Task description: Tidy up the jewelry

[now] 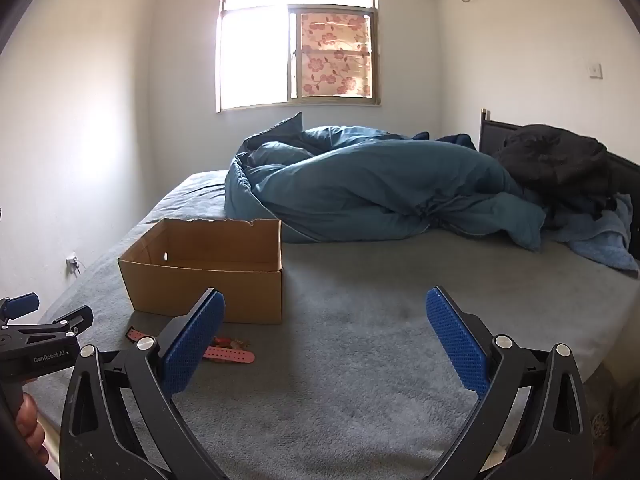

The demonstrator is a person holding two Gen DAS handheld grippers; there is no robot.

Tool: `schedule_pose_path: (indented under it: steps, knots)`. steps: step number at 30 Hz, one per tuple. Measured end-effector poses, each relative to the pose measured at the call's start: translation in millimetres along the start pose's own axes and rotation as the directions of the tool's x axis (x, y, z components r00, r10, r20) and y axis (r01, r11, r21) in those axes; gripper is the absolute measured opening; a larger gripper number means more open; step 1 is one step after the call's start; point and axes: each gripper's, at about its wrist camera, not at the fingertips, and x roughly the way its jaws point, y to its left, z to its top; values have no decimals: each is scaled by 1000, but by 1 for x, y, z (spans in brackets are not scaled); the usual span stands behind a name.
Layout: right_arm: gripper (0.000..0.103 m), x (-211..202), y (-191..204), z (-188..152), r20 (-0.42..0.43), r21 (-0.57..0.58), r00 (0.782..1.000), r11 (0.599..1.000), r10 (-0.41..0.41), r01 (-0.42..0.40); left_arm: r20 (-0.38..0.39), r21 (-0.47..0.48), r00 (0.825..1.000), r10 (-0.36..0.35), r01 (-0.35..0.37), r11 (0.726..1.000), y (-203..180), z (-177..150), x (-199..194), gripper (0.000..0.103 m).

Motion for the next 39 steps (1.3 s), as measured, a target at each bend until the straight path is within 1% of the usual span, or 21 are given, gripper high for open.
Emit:
schedule_pose_path:
  steps: [39]
  knots:
    - [97,1,2,0,-2,-4,1000,1000,-2,2,-10,-5,1000,-5,5,1000,0,0,0,99]
